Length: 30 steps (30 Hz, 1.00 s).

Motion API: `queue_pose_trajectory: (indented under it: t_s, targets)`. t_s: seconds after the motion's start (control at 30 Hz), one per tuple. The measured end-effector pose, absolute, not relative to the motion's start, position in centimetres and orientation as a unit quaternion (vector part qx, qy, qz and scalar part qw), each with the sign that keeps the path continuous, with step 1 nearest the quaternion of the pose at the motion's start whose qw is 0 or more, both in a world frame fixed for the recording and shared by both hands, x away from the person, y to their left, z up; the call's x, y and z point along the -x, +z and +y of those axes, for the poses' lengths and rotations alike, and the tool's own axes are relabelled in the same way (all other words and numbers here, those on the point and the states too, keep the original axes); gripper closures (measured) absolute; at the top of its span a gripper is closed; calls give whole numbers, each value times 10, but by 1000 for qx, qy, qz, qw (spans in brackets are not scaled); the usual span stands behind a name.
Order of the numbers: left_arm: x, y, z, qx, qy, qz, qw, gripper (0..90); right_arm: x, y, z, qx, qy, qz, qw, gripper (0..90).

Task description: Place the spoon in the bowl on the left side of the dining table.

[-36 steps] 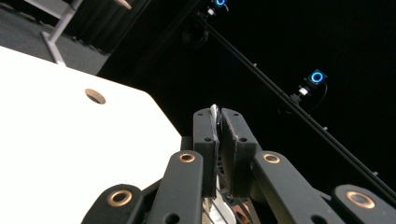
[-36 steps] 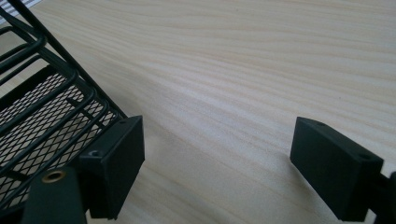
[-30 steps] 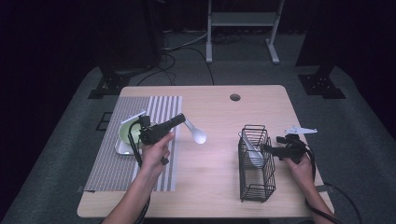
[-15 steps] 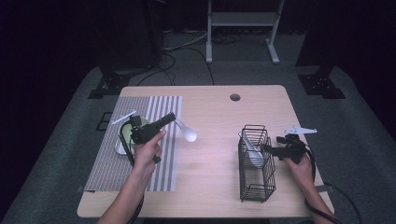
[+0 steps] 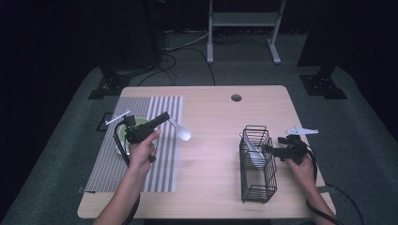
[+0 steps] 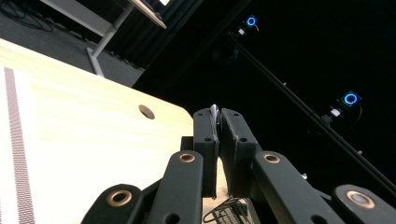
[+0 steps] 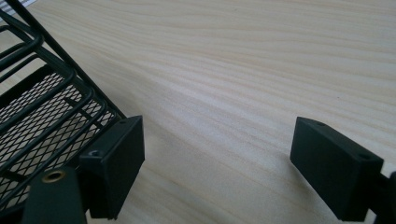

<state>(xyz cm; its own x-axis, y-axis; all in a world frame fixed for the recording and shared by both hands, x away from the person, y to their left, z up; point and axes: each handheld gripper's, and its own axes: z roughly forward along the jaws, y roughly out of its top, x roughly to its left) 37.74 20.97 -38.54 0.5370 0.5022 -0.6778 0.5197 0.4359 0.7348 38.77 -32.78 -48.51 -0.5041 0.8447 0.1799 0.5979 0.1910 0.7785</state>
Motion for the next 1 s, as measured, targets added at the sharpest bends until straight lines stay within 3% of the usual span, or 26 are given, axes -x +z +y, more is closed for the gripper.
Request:
queue_pose_trajectory:
  t_s: [1.0]
  targets:
    - [-383, -384, 249, -503, 23, 509, 698, 850, -388, -485, -328, -477, 420, 758, 147, 167]
